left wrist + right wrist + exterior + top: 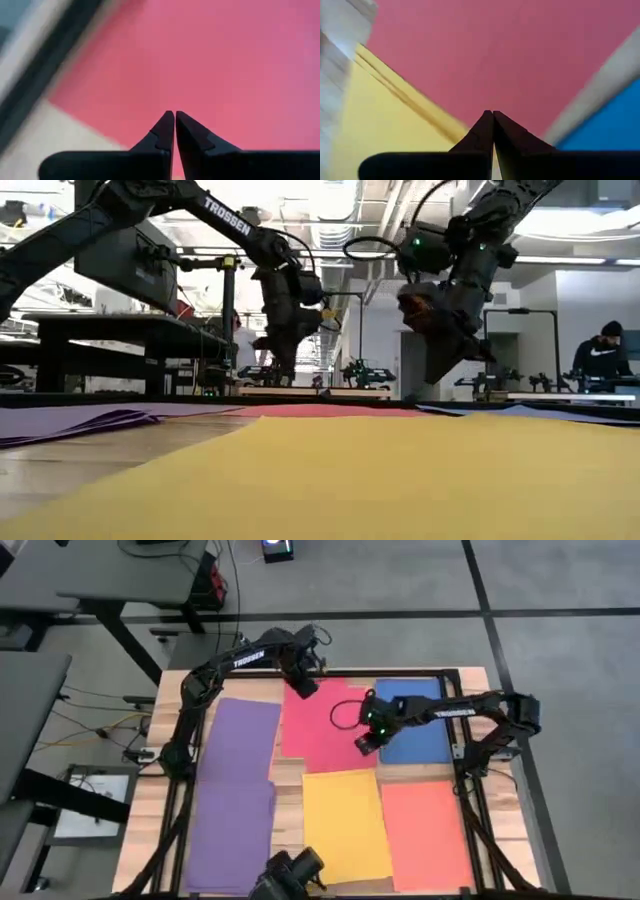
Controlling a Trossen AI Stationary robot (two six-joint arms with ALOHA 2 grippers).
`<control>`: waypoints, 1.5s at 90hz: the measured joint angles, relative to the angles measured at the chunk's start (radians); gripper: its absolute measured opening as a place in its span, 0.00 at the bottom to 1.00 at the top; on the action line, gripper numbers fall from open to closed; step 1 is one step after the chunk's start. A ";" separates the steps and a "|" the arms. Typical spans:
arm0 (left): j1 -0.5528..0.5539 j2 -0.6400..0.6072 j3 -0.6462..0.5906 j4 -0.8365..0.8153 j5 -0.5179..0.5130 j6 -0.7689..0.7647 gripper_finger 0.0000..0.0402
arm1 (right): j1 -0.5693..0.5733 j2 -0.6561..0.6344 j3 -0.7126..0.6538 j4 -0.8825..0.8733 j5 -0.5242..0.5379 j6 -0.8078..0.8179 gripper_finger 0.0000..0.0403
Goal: Organize paper
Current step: Stack the pink paper on top of the pink paper
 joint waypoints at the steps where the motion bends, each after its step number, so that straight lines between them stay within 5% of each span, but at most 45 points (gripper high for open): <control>1: -0.004 0.000 -0.002 -0.005 -0.005 0.005 0.00 | -0.006 0.000 0.000 -0.004 0.000 -0.037 0.00; 20: -0.098 0.000 -0.008 -0.084 -0.031 0.092 0.00 | -0.082 0.014 0.000 -0.027 0.000 -0.703 0.00; 39: -0.156 0.000 -0.078 0.003 -0.031 0.070 0.00 | -0.163 0.027 -0.002 -0.089 0.029 -0.969 0.00; 83: -0.214 0.001 -0.239 0.168 0.038 -0.020 0.00 | -0.185 0.136 -0.011 -0.014 0.052 -1.052 0.00; 135: -0.305 0.005 -0.241 0.355 0.055 -0.223 0.00 | -0.186 0.153 -0.011 0.009 0.048 -1.052 0.00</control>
